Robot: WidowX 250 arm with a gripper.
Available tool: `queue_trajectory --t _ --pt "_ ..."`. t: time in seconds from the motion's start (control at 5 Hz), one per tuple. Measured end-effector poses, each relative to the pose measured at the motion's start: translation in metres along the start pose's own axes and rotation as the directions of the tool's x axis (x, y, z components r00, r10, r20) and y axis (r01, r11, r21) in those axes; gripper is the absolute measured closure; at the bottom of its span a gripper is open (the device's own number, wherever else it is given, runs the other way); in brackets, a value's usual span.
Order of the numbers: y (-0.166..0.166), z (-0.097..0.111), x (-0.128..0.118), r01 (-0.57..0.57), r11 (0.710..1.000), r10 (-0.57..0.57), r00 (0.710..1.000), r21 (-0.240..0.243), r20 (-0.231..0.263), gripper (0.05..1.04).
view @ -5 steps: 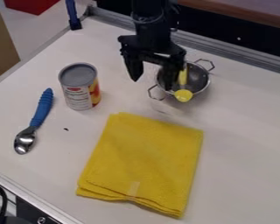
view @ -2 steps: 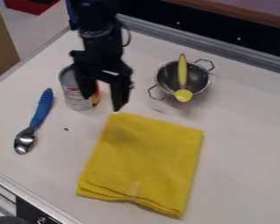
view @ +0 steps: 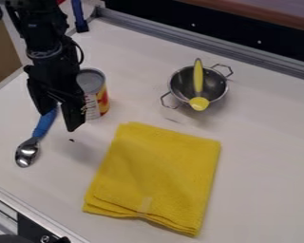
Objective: Moved the can to the upper left side of the table
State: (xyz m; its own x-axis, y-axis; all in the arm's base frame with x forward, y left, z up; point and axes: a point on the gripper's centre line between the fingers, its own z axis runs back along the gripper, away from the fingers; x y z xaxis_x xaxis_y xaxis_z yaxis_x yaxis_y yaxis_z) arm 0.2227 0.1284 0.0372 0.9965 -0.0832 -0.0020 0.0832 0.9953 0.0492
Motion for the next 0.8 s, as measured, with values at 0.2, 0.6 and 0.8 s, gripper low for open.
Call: queue_trajectory --t 0.2,0.6,0.8 --pt "0.014 -0.008 0.011 0.019 1.0 -0.018 1.0 0.013 -0.007 0.087" --pt "0.022 -0.023 0.039 0.017 1.0 -0.017 1.0 0.018 -0.004 0.087" --pt "0.027 -0.024 0.053 -0.049 0.999 0.049 0.999 0.015 0.002 0.087"
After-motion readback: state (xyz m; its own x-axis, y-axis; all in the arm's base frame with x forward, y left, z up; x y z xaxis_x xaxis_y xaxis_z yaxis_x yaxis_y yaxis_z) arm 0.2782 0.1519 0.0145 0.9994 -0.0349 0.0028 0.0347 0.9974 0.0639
